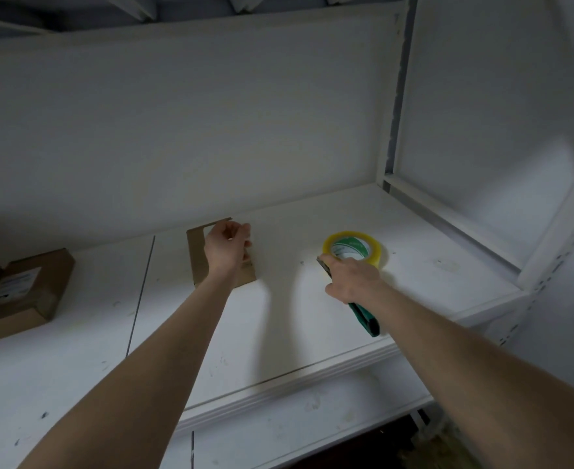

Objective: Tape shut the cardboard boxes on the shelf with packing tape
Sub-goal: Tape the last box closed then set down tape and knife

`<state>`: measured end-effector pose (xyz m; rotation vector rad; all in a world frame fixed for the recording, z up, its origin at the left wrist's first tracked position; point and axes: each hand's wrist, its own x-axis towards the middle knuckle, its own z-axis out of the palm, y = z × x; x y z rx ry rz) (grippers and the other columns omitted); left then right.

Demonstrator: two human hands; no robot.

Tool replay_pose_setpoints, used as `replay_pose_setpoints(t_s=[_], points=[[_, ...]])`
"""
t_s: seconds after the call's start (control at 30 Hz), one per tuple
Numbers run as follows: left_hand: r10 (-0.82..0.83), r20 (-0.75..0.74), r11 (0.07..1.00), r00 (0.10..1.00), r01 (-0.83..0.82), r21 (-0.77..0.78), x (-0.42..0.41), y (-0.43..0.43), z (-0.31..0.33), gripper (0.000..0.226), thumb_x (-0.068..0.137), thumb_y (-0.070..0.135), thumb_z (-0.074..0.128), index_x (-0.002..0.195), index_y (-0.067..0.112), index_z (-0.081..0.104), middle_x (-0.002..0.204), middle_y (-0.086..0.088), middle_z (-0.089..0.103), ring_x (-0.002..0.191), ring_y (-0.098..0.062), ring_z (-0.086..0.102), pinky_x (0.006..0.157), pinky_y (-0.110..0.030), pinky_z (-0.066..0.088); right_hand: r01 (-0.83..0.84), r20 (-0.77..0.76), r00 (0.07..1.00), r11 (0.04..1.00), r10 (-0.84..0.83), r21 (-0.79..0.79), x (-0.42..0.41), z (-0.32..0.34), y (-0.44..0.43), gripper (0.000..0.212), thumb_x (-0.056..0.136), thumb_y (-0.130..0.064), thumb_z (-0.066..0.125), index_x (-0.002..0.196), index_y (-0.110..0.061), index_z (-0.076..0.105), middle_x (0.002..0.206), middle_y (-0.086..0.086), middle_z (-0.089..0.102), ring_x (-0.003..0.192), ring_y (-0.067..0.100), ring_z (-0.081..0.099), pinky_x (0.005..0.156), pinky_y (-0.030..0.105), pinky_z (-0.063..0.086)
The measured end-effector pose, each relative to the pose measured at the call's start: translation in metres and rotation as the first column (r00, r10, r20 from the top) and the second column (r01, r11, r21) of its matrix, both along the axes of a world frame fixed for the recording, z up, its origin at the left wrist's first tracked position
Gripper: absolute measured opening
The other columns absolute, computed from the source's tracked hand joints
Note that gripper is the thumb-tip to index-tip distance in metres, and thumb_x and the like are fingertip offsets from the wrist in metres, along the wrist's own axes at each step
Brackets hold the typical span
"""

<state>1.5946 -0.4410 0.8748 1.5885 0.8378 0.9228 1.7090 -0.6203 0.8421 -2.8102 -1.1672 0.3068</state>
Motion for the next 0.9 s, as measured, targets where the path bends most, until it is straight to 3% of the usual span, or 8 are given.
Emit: replay_pose_setpoints(t_s=[0.27,0.43,0.6,0.7,0.9], points=[[-0.124,0.065,0.992,0.99,0.126,-0.029,0.029,-0.019,0.024,0.012,0.092,0.017,0.06,0.083,0.012,0.054,0.08,-0.002,0.062,0.065,-0.011,0.061,0.044,-0.016,0.048,-0.01,0.049,0.999,1.0,0.01,-0.006,0.004,0.005,-0.005,0.058,0.094,-0.021,0.048,0.148,-0.031,0.028,0.127,0.011,0.056,0.11,0.031,0.058,0.073,0.031,0.039],[-0.241,0.101,0.958,0.965,0.253,-0.138,0.056,-0.032,0.046,0.011,0.093,0.02,0.061,0.088,0.013,0.054,0.08,0.001,0.062,0.065,-0.009,0.06,0.047,-0.017,0.048,-0.01,0.062,0.998,1.0,0.01,0.001,0.006,0.006,-0.007,0.058,0.094,-0.023,0.048,0.148,-0.034,0.028,0.125,0.01,0.057,0.109,0.031,0.059,0.072,0.031,0.04],[-0.314,0.156,0.883,0.937,0.348,-0.316,0.068,-0.039,0.045,0.017,0.092,0.022,0.063,0.079,0.019,0.053,0.077,0.004,0.062,0.067,-0.008,0.06,0.056,-0.02,0.046,-0.01,0.065,0.998,1.0,0.009,0.018,0.008,0.003,-0.005,0.058,0.094,-0.022,0.049,0.147,-0.034,0.029,0.125,0.01,0.058,0.109,0.031,0.06,0.073,0.031,0.04],[-0.309,0.206,0.846,0.928,0.367,-0.387,0.071,-0.039,0.043,0.016,0.092,0.021,0.062,0.078,0.019,0.054,0.075,0.004,0.061,0.066,-0.008,0.058,0.057,-0.02,0.044,-0.013,0.056,0.998,1.0,0.012,0.018,0.011,0.002,-0.006,0.056,0.094,-0.023,0.049,0.146,-0.035,0.031,0.123,0.009,0.059,0.107,0.031,0.06,0.073,0.031,0.041],[-0.302,0.142,0.867,0.943,0.334,-0.37,0.068,-0.034,0.032,0.02,0.091,0.022,0.064,0.075,0.019,0.053,0.076,0.005,0.062,0.065,-0.007,0.059,0.055,-0.019,0.045,-0.03,0.046,0.999,0.999,0.029,0.014,0.012,0.004,-0.009,0.056,0.095,-0.025,0.049,0.146,-0.037,0.03,0.123,0.009,0.059,0.106,0.03,0.06,0.071,0.031,0.041]])
